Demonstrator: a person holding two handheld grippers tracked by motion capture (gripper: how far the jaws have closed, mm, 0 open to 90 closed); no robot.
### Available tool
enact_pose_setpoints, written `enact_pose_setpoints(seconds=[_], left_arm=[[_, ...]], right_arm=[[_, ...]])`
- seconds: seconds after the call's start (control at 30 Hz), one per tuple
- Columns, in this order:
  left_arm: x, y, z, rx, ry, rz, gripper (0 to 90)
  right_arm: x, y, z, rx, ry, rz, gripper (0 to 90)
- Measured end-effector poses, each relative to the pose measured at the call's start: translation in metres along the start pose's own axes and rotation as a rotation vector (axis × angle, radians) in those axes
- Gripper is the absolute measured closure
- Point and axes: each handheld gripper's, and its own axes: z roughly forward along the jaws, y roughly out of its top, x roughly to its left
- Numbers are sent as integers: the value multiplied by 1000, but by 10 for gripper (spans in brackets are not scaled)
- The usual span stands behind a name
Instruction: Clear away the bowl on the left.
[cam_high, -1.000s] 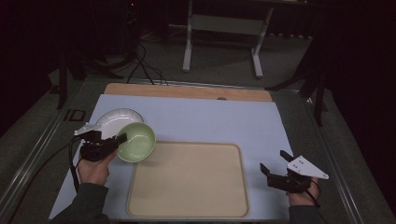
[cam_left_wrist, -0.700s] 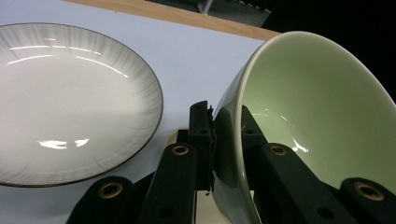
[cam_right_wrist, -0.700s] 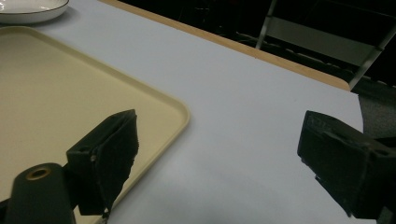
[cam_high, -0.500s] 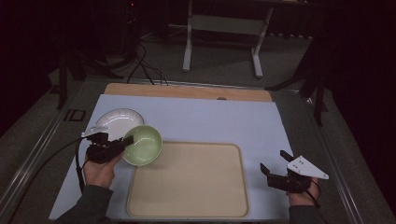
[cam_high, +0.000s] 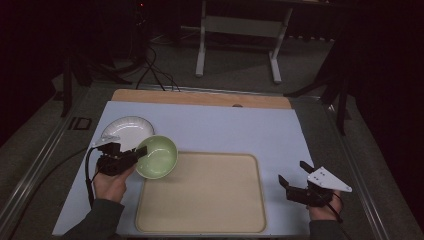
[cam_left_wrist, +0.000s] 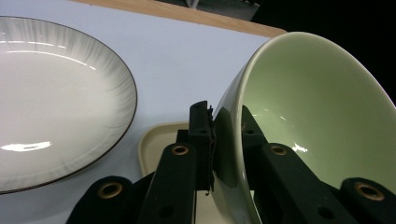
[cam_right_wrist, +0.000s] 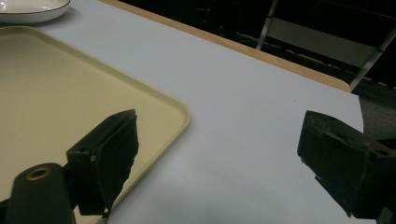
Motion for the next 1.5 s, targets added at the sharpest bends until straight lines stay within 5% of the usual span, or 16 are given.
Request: enact_pose_setpoints(seconds=[1.5], left_arm=[[-28,-10,23,59,-47,60,820]], right_arm=[[0,0,0,-1,4,-5,122]])
